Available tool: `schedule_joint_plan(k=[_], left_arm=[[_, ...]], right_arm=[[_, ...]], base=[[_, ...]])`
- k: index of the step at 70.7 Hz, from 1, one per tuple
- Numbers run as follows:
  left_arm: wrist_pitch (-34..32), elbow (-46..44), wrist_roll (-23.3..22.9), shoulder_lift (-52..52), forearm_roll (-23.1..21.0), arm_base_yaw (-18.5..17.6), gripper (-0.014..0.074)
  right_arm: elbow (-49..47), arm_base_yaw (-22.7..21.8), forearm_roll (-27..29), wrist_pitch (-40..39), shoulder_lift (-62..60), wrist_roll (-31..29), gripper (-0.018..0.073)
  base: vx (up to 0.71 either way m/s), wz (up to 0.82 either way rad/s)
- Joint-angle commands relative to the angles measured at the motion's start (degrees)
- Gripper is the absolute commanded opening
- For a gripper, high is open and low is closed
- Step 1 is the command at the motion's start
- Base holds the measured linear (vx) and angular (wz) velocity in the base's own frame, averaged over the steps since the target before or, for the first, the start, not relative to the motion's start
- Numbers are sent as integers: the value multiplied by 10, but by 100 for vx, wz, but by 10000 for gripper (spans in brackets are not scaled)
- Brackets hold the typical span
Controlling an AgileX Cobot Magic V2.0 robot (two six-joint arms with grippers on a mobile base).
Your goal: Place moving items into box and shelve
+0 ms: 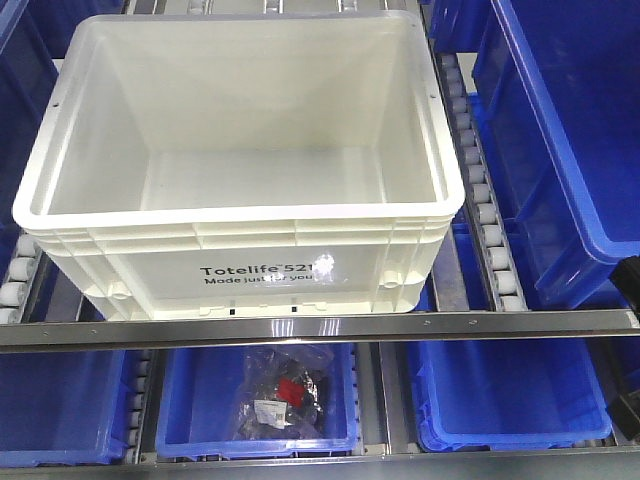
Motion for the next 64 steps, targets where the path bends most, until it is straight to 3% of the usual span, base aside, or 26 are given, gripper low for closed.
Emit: schedule_joint_plan(k=[1, 31, 39, 45, 58, 64], left_arm=[[-39, -16, -2, 7, -7, -3, -28], [-45, -16, 5, 7, 0, -3, -28], [-101, -2, 11, -21, 13, -3, -28], [-200, 52, 11, -63, 4, -3, -28], [-362, 198, 4, -62, -66, -3, -28], [-310, 191, 20, -62, -56, -3, -28]], right_arm=[[-17, -1, 3, -46, 7, -5, -15], [-17, -1, 3, -46, 7, -5, -15], [-17, -1, 3, -46, 7, -5, -15], [-17, -1, 3, -46, 7, -5, -15], [-17, -1, 3, -45, 7, -5, -15], [-17, -1, 2, -45, 7, -5, -15]], base=[[0, 0], [0, 0], [0, 0], [0, 0], [0, 0], [0, 0]])
